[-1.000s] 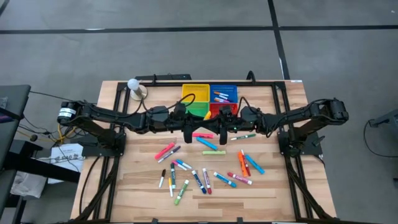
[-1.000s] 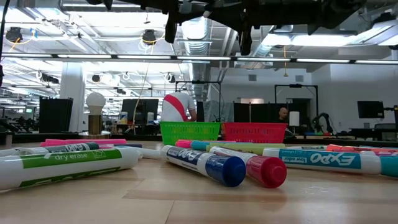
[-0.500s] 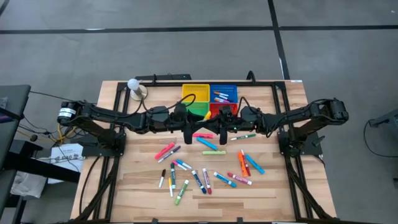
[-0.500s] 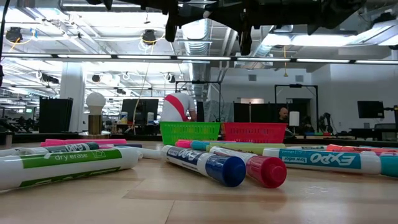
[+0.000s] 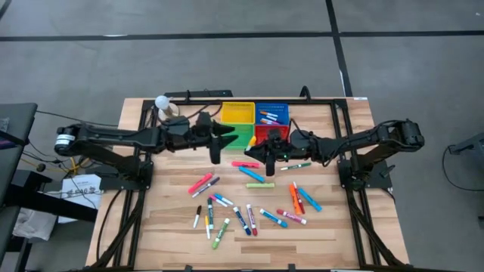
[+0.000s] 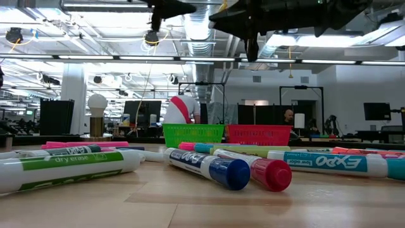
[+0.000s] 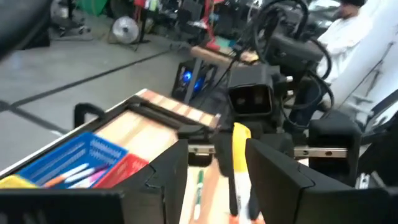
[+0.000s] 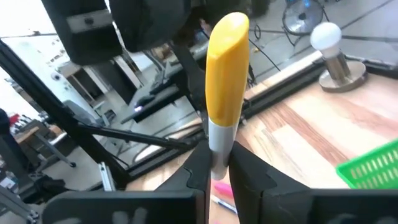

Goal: Pick & Place Markers
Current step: Put the top small yellow highlighter pen into the blue bin

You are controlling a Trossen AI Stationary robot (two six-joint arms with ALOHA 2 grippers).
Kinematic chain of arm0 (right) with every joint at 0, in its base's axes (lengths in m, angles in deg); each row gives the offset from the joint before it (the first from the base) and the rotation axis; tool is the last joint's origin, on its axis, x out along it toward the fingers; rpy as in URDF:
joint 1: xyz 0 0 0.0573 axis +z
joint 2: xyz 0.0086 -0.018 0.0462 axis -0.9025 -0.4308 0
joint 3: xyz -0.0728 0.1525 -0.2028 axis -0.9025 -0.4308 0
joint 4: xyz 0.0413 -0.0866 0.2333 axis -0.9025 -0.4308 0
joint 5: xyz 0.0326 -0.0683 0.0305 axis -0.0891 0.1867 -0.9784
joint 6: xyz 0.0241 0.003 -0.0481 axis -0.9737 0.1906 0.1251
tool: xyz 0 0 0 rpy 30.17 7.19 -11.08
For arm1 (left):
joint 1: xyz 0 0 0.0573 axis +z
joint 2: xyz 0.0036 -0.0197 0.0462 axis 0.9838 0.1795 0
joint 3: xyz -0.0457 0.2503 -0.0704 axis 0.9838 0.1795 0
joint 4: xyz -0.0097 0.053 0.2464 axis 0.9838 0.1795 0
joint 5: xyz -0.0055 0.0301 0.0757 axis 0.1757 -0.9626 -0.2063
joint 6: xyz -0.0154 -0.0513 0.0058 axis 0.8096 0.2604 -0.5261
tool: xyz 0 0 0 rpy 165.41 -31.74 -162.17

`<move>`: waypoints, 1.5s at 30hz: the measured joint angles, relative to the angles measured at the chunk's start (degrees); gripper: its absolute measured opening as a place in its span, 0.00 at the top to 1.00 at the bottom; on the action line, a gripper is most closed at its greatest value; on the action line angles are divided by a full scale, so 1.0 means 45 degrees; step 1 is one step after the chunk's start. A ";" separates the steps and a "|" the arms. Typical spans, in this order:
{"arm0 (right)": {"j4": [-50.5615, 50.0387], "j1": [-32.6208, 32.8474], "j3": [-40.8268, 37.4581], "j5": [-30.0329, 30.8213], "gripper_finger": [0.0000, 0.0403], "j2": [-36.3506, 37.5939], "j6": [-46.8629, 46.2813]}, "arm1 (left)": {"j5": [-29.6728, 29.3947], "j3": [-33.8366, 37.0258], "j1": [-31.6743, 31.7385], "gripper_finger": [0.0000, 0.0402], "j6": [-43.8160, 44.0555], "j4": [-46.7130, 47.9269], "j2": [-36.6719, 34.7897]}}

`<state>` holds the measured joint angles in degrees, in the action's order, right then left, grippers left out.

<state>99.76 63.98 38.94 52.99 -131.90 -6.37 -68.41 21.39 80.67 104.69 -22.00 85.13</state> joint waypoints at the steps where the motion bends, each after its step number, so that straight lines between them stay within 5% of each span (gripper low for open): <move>1: -0.0150 -0.0038 0.0000 0.0005 0.91 0.0000 0.0004 | -0.0004 0.0002 0.0039 0.60 0.0000 0.0512 -0.0226; 13: -0.1925 -0.1107 0.0000 -0.0387 0.92 0.0434 0.0000 | 0.0002 0.0005 0.0098 0.60 0.0042 0.3837 -0.1142; 28: -0.7652 -0.3443 0.0146 -0.0380 0.91 0.4288 0.0682 | -0.0807 0.3261 0.0108 0.60 0.1151 0.2587 -0.1081; 36: -1.2060 -0.4865 0.2627 -0.0344 0.93 0.4467 0.2083 | -0.0807 0.4203 0.0108 0.60 0.1151 0.1708 -0.1081; 45: -1.4240 -0.6603 0.5353 -0.0341 0.92 0.2696 0.4459 | -0.0808 0.4371 0.0261 0.60 0.1010 0.1168 -0.1081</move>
<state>35.68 34.26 63.03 51.46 -119.77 13.70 -72.05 41.06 81.85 109.24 -16.74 80.26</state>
